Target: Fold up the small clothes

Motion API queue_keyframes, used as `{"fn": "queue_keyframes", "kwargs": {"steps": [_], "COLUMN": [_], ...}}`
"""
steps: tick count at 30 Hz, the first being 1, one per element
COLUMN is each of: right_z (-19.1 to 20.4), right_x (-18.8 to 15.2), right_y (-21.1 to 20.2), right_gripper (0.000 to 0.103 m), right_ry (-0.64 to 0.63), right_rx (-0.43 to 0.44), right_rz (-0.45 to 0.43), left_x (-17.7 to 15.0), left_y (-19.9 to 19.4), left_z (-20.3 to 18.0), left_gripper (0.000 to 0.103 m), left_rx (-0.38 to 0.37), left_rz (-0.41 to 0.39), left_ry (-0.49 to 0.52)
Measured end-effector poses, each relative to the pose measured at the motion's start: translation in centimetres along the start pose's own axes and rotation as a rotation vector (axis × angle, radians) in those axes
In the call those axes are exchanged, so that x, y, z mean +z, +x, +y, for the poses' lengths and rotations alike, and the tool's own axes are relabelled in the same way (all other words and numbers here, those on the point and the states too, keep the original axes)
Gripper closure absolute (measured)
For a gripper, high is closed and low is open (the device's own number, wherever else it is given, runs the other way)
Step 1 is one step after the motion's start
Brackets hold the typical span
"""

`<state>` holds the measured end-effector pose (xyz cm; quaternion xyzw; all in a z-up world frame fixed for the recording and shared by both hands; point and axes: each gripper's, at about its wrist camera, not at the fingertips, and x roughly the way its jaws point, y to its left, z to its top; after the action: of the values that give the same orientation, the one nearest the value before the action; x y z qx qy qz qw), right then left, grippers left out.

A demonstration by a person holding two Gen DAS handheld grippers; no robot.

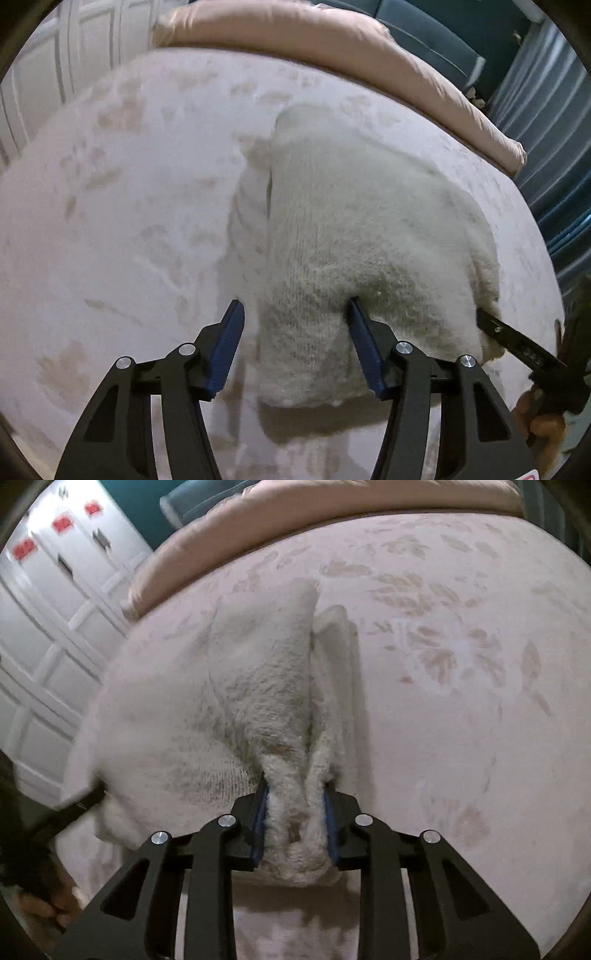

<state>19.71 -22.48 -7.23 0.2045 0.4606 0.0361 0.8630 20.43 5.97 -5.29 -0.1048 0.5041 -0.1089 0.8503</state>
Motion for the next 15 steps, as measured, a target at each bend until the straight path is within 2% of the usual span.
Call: {"fn": "queue_keyframes", "kwargs": {"steps": [4, 7, 9, 11, 12, 15], "right_z": [1.4, 3.7, 4.4, 3.8, 3.3, 4.0], "right_x": [0.5, 0.1, -0.4, -1.0, -1.4, -1.2], "right_y": [-4.5, -6.3, -4.9, -1.2, -0.5, -3.4], "right_gripper": [0.076, 0.076, 0.076, 0.078, 0.077, 0.076], "right_ry": [0.035, -0.063, -0.125, -0.140, -0.125, -0.102], "right_rx": [0.006, -0.084, -0.146, -0.179, -0.181, -0.140], "right_rz": [-0.092, -0.164, -0.121, 0.015, 0.031, -0.046], "left_x": [-0.1, -0.1, -0.2, -0.1, 0.0, 0.5], "left_y": [-0.5, -0.4, -0.5, -0.4, -0.7, -3.3], "left_z": [-0.5, -0.6, -0.7, -0.8, -0.9, -1.3], "left_gripper": [0.046, 0.044, 0.043, 0.043, 0.043, 0.047], "left_rx": [0.045, 0.068, 0.078, 0.089, 0.089, 0.053], "left_rz": [-0.021, -0.016, -0.017, -0.013, -0.005, -0.042], "left_ry": [0.039, 0.059, 0.061, 0.062, 0.058, 0.037]}}
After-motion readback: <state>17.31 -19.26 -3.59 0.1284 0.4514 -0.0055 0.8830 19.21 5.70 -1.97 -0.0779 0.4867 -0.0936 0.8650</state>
